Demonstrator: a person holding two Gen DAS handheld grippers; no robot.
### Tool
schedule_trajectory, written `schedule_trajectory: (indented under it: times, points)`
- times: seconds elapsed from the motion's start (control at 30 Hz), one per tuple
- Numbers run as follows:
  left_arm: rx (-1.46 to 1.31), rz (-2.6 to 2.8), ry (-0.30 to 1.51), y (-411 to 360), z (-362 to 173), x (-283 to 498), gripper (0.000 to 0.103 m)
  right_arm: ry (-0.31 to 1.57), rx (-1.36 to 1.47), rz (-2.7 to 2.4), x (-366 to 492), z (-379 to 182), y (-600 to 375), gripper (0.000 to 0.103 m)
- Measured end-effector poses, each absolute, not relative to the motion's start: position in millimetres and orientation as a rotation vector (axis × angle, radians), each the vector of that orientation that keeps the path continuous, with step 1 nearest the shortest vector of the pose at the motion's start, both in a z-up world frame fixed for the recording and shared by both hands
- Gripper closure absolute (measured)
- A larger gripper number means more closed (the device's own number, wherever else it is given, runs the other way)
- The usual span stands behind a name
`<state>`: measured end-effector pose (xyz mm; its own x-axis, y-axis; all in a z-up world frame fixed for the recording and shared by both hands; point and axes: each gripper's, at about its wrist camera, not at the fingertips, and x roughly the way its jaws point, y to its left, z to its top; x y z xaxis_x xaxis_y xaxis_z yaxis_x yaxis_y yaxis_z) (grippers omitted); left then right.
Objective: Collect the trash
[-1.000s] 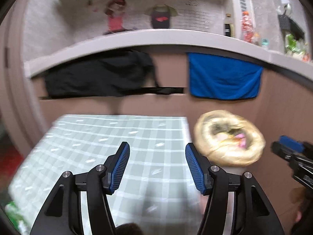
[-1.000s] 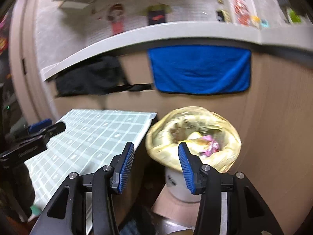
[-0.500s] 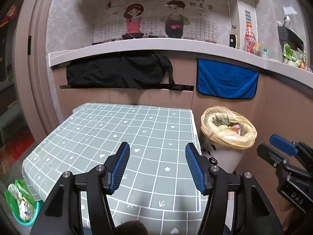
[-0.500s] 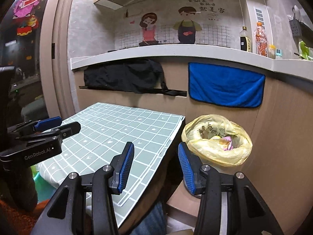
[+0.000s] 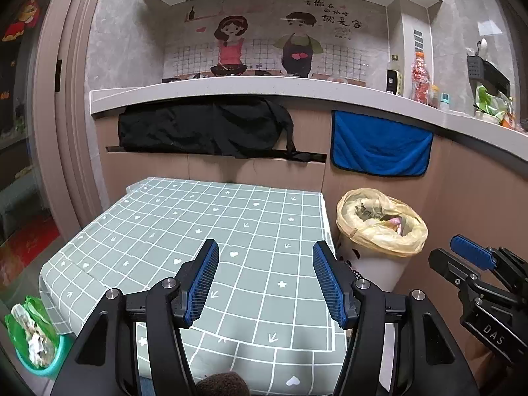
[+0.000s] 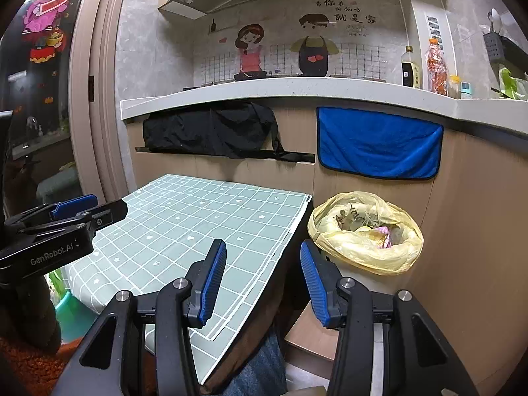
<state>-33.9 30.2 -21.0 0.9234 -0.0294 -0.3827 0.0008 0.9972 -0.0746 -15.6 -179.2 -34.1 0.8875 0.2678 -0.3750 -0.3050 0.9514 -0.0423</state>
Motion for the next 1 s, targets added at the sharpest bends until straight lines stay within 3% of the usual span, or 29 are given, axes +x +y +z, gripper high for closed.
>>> schedule_trajectory:
  times: [1.0]
  points:
    - [-0.059,-0.027,0.389,24.5,-17.1,-38.8,0.043,0.368,-0.090,0.293,-18.8,-31.5,-185.0,0.058]
